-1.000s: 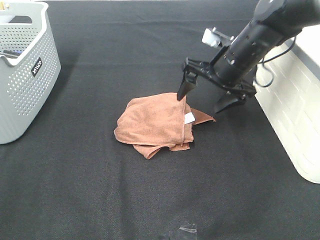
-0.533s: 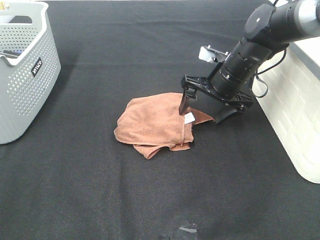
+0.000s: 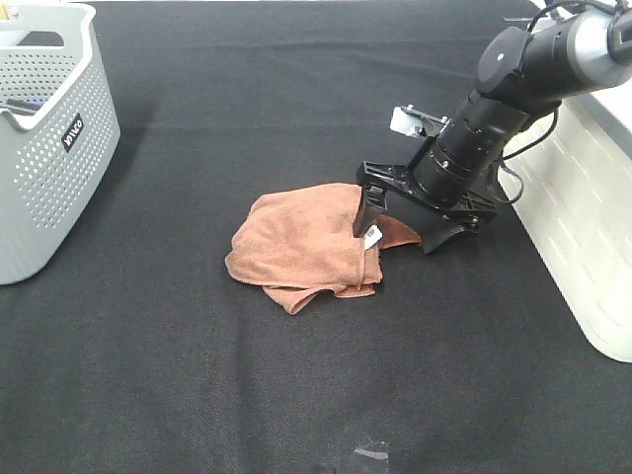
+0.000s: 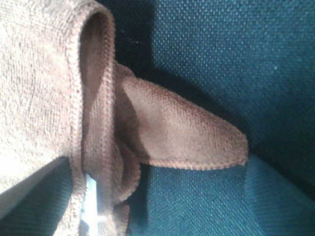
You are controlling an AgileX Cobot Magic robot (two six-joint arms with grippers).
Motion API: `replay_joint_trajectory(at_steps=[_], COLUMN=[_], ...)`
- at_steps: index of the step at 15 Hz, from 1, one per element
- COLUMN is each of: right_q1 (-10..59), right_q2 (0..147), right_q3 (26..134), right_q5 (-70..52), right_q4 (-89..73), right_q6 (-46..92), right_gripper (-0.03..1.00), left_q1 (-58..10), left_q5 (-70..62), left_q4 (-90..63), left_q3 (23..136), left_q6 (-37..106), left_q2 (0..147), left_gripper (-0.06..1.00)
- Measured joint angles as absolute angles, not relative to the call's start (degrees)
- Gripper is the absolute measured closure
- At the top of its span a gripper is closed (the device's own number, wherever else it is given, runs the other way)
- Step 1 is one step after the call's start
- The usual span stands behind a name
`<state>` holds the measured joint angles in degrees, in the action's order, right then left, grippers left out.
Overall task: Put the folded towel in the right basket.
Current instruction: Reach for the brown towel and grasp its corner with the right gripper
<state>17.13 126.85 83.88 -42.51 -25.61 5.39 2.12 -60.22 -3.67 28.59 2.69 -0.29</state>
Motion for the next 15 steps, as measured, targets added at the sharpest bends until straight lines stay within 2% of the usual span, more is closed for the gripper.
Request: replay_joint_trajectory(at_steps=[6,10,14,15], right_q1=[17.2,22.7,27.0,27.0], right_q2=[129.0,130.3,131.0,131.0], right_q3=[84.7,85.2,85.2,85.2], right_q5=[-42.1,-37.5,-32.4,-32.4], right_q4=[-34.4,-39.3,-43.9,-43.9], right_q6=[8.0,8.7,12.3,12.3], right_gripper=[0.05,0.06,0.18,0.18], left_q1=[2.1,2.1,2.1,2.1], left_q5=[-60.2,-60.2,-60.2,-60.2], left_q4=[-3.7,-3.7,-3.7,-3.7], left_q3=[28.6,28.6,28.6,28.6], left_q6=[2.7,2.7,2.7,2.7], left_q2=[-0.3,-0.3,-0.3,-0.3], left_gripper=[-0.04,-0.04,-0.04,-0.04])
